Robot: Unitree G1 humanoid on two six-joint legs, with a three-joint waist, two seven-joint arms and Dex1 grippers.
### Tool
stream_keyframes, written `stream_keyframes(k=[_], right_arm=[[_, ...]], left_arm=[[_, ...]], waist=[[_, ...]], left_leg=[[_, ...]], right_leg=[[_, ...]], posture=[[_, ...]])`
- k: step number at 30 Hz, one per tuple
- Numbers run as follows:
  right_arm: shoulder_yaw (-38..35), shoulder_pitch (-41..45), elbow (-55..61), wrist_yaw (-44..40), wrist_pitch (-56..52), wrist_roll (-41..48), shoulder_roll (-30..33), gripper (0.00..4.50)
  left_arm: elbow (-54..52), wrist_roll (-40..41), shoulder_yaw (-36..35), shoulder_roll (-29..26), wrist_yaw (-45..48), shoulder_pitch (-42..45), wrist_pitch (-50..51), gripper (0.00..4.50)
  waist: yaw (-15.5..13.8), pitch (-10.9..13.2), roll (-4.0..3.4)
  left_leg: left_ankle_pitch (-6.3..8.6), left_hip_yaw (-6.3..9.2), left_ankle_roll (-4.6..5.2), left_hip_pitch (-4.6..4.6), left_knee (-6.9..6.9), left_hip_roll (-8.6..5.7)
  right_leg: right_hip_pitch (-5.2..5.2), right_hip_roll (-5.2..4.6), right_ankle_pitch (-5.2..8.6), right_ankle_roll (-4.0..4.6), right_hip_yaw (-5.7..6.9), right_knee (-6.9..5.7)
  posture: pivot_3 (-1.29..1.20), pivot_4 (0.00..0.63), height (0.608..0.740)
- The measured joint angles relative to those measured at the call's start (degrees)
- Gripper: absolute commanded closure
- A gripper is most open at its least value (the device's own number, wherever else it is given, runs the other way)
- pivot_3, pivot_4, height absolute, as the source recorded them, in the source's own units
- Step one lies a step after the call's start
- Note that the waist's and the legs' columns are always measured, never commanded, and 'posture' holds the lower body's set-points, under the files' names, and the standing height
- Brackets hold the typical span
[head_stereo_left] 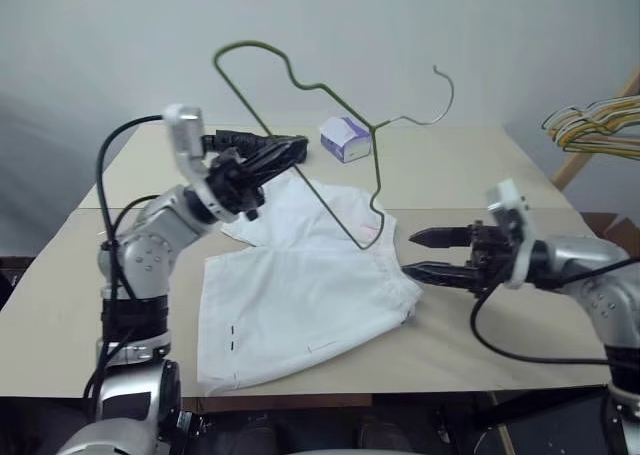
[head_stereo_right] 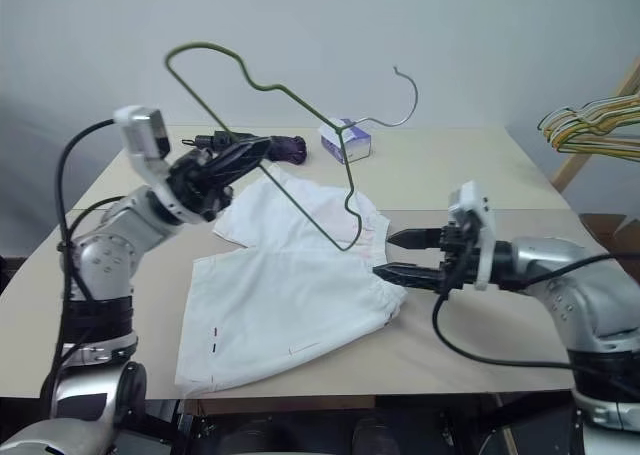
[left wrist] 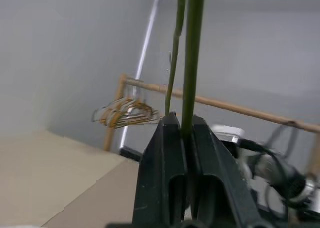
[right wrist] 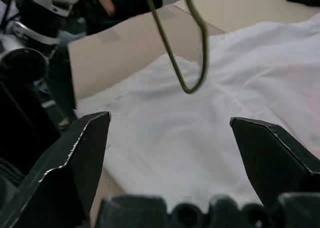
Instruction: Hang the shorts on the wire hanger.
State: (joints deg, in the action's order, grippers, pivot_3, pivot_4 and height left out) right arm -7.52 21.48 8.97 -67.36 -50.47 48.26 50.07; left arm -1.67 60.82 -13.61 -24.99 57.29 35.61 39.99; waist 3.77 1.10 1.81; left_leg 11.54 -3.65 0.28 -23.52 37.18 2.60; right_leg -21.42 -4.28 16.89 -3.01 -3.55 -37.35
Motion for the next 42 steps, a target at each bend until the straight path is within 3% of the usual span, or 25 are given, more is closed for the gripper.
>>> stream_keyframes(k=[3, 9, 18, 22, 32, 36, 42], right_arm=[[2.6, 3.0, -2.8, -2.9, -1.7, 0.2, -0.2, 0.02], [9.8, 8.8, -4.0, -2.1, -2.5, -1.7, -7.2, 0.02], [10.8, 13.8, -4.9, -1.3, -2.6, -2.0, -9.6, 0.02], [11.0, 13.9, -4.9, -1.9, -2.7, -2.0, -9.5, 0.91], [11.4, 16.0, -5.8, -2.7, -3.6, -3.1, -9.5, 4.41], [11.7, 16.0, -4.9, -3.3, -2.9, -4.0, -9.5, 4.47], [11.7, 16.0, -5.0, -2.3, -2.5, -5.1, -10.3, 4.50]], left_arm=[[0.6, 1.4, -1.1, 0.2, 4.6, 1.3, -0.4, 4.50], [2.6, 1.4, -0.8, 2.5, 6.0, 2.9, -1.1, 4.50], [2.6, 0.1, 0.0, 3.6, 5.8, 2.8, -1.1, 4.50], [2.4, -0.2, 0.1, 3.9, 5.3, 2.2, -1.2, 4.50], [1.7, -2.0, 0.9, 4.3, 4.3, 1.5, -1.4, 4.50], [2.0, -2.7, 0.7, 4.6, 4.0, 1.2, -2.6, 4.50], [2.4, -6.6, 2.6, 4.3, 2.0, 0.9, -2.4, 2.83]], waist=[[0.2, 0.0, 0.00], [0.4, 0.0, 0.00], [0.2, 0.0, -0.01], [0.3, 0.0, -0.01], [0.3, 0.0, -0.02], [0.3, 0.0, -0.02], [0.3, 0.0, -0.02]], left_leg=[[0.01, 0.06, 0.01, 0.00, -0.02, 0.03], [0.00, 0.11, 0.01, -0.05, -0.01, 0.02], [0.00, 0.14, 0.01, -0.15, 0.01, 0.01], [0.00, 0.14, 0.01, -0.15, 0.01, 0.01], [0.00, 0.13, 0.01, -0.15, 0.01, 0.01], [0.00, 0.13, 0.01, -0.15, 0.01, 0.01], [0.00, 0.13, 0.01, -0.15, 0.01, 0.01]], right_leg=[[0.10, 0.02, -0.03, -0.03, 0.06, 0.18], [0.10, 0.03, -0.07, -0.09, 0.07, 0.20], [0.07, 0.00, -0.09, -0.14, 0.11, 0.23], [0.07, 0.01, -0.09, -0.14, 0.11, 0.23], [0.06, 0.00, -0.10, -0.13, 0.11, 0.23], [0.06, -0.01, -0.10, -0.14, 0.11, 0.23], [0.06, 0.00, -0.10, -0.14, 0.11, 0.23]], posture=[[-0.09, 0.000, 0.740], [-0.09, 0.000, 0.740], [-0.09, 0.000, 0.740], [-0.09, 0.000, 0.740], [-0.09, 0.000, 0.740], [-0.09, 0.000, 0.740], [-0.09, 0.000, 0.740]])
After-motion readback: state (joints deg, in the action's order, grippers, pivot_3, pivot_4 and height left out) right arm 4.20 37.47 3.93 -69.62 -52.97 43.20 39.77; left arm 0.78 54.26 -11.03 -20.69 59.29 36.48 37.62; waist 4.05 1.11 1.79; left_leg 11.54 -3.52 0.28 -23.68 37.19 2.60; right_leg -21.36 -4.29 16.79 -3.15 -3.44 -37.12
